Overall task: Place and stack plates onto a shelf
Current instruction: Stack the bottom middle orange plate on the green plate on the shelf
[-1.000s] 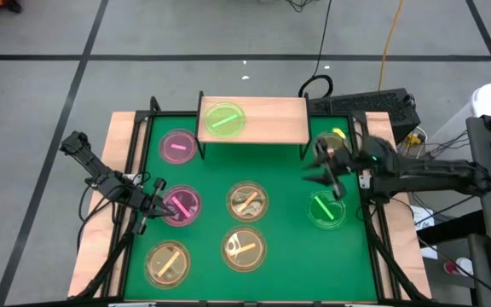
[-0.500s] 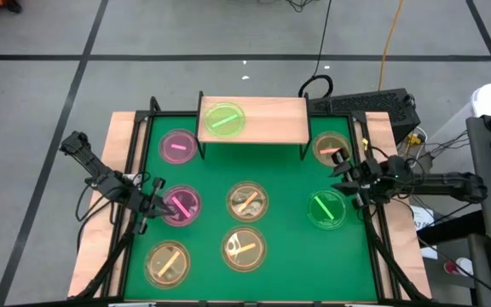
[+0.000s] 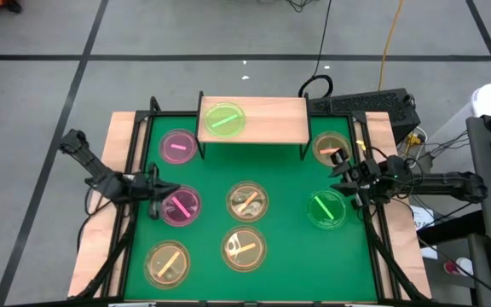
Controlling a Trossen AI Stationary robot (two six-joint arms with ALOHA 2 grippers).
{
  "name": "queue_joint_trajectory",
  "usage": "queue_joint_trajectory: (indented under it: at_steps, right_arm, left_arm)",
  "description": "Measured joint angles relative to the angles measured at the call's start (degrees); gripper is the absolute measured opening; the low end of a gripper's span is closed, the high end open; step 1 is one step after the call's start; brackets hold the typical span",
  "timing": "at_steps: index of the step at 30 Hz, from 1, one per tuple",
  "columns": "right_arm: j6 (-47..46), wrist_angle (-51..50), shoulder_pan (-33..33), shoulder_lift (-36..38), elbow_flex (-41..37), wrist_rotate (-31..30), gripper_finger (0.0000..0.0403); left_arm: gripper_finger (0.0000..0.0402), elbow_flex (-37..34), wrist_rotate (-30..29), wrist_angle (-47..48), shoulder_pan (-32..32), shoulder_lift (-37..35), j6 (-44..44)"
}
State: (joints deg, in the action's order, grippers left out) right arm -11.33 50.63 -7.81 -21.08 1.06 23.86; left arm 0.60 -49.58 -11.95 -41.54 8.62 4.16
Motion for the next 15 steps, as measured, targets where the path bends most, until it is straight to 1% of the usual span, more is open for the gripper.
queue_joint_trajectory:
  at_steps: [3, 7, 9, 12, 15]
  right_arm:
    - [0.0, 0.1, 0.0, 0.0, 0.0, 0.0, 0.0114]
    - [0.0, 0.1, 0.0, 0.0, -0.1, 0.0, 0.0114]
    - [0.0, 0.1, 0.0, 0.0, -0.1, 0.0, 0.0114]
    - [0.0, 0.1, 0.0, 0.0, -0.1, 0.0, 0.0114]
    - [0.0, 0.1, 0.0, 0.0, -0.1, 0.0, 0.0114]
  left_arm:
    - [0.0015, 0.9, -0.4, -0.6, 0.0, 3.0, 3.1]
    - [0.0015, 4.6, -0.7, 0.7, 0.0, 7.6, 7.3]
    - [0.0015, 6.7, -2.2, 3.1, 0.0, 10.6, 9.2]
    - [0.0015, 9.5, -4.9, 9.7, 0.2, 14.8, 13.8]
    - [0.0015, 10.5, -3.8, 13.0, 0.7, 17.6, 17.1]
